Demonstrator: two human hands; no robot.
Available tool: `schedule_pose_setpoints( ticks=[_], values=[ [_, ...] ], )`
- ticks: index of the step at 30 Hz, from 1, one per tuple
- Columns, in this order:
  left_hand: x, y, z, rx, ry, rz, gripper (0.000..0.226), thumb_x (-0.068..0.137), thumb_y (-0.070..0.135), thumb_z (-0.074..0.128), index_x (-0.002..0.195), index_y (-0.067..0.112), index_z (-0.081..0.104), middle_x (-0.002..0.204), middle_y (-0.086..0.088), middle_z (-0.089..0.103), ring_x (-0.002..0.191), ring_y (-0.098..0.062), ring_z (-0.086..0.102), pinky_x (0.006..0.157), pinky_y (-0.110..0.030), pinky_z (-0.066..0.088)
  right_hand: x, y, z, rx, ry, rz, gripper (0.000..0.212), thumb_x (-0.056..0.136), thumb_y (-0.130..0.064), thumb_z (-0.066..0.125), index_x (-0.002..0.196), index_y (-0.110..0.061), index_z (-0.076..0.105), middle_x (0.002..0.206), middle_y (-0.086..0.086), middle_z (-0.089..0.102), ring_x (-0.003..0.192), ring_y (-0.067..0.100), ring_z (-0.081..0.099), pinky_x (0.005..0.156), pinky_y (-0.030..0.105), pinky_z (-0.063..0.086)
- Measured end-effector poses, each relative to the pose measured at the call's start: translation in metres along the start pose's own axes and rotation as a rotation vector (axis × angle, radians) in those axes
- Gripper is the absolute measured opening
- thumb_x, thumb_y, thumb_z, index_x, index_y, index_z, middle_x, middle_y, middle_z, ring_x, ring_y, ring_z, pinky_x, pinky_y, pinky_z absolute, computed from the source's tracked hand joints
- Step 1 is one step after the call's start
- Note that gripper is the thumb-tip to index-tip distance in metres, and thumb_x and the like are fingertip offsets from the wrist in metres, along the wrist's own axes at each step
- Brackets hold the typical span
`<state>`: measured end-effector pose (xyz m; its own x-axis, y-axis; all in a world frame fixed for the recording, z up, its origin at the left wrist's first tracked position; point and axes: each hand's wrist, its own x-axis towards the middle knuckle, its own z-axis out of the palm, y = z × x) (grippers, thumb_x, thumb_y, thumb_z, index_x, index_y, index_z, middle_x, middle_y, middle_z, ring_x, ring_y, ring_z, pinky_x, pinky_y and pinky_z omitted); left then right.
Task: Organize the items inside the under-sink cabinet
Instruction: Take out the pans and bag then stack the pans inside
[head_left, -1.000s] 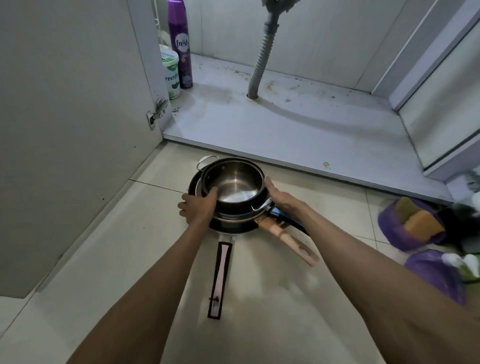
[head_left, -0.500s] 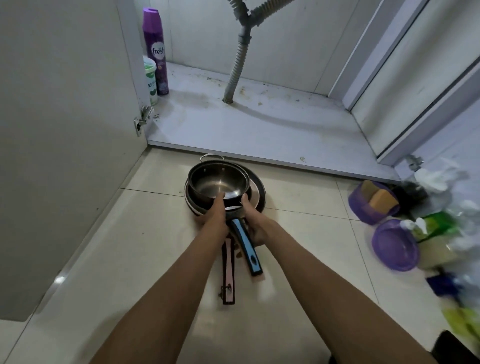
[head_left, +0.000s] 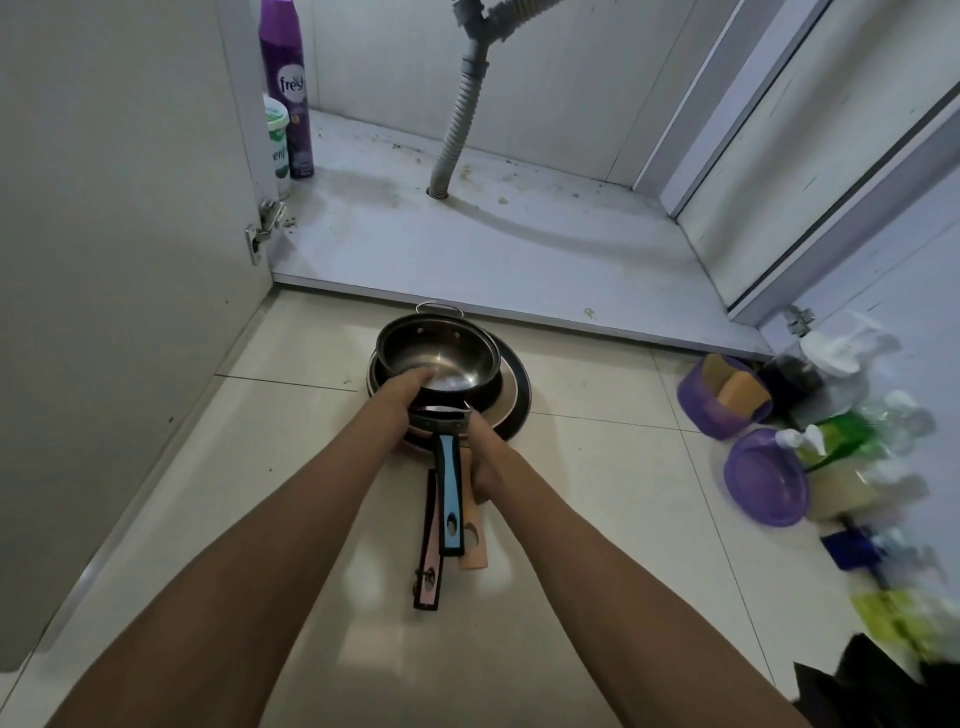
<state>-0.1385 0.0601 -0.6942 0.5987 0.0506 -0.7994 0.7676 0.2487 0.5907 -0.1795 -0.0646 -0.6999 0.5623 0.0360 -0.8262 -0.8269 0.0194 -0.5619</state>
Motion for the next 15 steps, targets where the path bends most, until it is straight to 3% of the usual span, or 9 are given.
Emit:
schedule_pose_setpoints(
  ticks=[2, 4, 7, 10, 11, 13, 15],
  values=[
    [0.021, 0.007, -0.007, 0.055, 0.053, 0.049, 0.086, 0.058, 0.048, 0.082, 0.124, 0.004, 0.050, 0.114, -0.018, 0.062, 0.094, -0.037, 0.066, 0.074, -0.043, 0.057, 0.020, -0.001, 0.007, 0.027, 0.055, -0.023, 0.045, 0.094, -0.043, 0.058, 0.101, 0.001, 0.065, 0.073, 0.009, 0.073, 0.055, 0.016, 0.067, 0.041, 0.019, 0.049],
    [0.038, 0.013, -0.012, 0.134, 0.168, 0.086, 0.105, 0.042, 0.047, 0.084, 0.130, 0.007, 0.044, 0.118, -0.016, 0.061, 0.098, -0.034, 0.064, 0.080, -0.043, 0.056, 0.045, 0.005, 0.013, 0.044, 0.157, -0.053, 0.059, 0.084, -0.049, 0.064, 0.119, -0.001, 0.062, 0.095, 0.011, 0.075, 0.068, 0.018, 0.069, 0.048, 0.023, 0.053],
    [0.046, 0.023, -0.015, 0.255, 0.277, 0.169, 0.090, 0.068, 0.038, 0.079, 0.137, 0.005, 0.032, 0.128, -0.019, 0.051, 0.111, -0.034, 0.057, 0.089, -0.044, 0.052, 0.114, 0.021, 0.007, 0.083, 0.254, -0.043, 0.087, 0.063, -0.061, 0.066, 0.126, -0.004, 0.049, 0.103, 0.013, 0.071, 0.081, 0.024, 0.071, 0.057, 0.031, 0.059],
    [0.065, 0.029, -0.018, 0.315, 0.284, 0.203, 0.080, 0.063, 0.033, 0.068, 0.133, 0.004, 0.041, 0.125, -0.020, 0.055, 0.104, -0.035, 0.060, 0.087, -0.044, 0.054, 0.167, 0.028, -0.008, -0.003, 0.247, -0.085, 0.099, 0.053, -0.059, 0.071, 0.132, -0.005, 0.045, 0.109, 0.015, 0.068, 0.090, 0.027, 0.070, 0.071, 0.036, 0.061],
    [0.077, 0.030, -0.019, 0.341, 0.290, 0.215, 0.077, 0.061, 0.033, 0.064, 0.130, 0.004, 0.045, 0.122, -0.020, 0.057, 0.102, -0.035, 0.060, 0.086, -0.044, 0.055, 0.151, 0.024, -0.010, 0.007, 0.223, -0.118, 0.096, 0.055, -0.054, 0.073, 0.134, -0.006, 0.046, 0.113, 0.015, 0.067, 0.094, 0.028, 0.069, 0.076, 0.040, 0.061],
    [0.076, 0.033, -0.018, 0.388, 0.310, 0.210, 0.071, 0.059, 0.031, 0.059, 0.124, 0.004, 0.051, 0.118, -0.018, 0.061, 0.102, -0.035, 0.061, 0.088, -0.043, 0.053, 0.138, 0.018, -0.028, -0.029, 0.146, -0.158, 0.069, 0.074, -0.042, 0.065, 0.131, -0.005, 0.052, 0.121, 0.014, 0.064, 0.101, 0.028, 0.067, 0.087, 0.044, 0.058],
    [0.060, 0.036, -0.013, 0.428, 0.305, 0.242, 0.057, 0.068, 0.026, 0.059, 0.119, 0.002, 0.055, 0.115, -0.017, 0.063, 0.102, -0.035, 0.061, 0.087, -0.040, 0.053, 0.082, 0.002, -0.041, -0.140, 0.178, -0.166, 0.054, 0.080, -0.041, 0.064, 0.121, -0.007, 0.061, 0.112, 0.012, 0.068, 0.093, 0.027, 0.069, 0.084, 0.043, 0.058]
  ],
)
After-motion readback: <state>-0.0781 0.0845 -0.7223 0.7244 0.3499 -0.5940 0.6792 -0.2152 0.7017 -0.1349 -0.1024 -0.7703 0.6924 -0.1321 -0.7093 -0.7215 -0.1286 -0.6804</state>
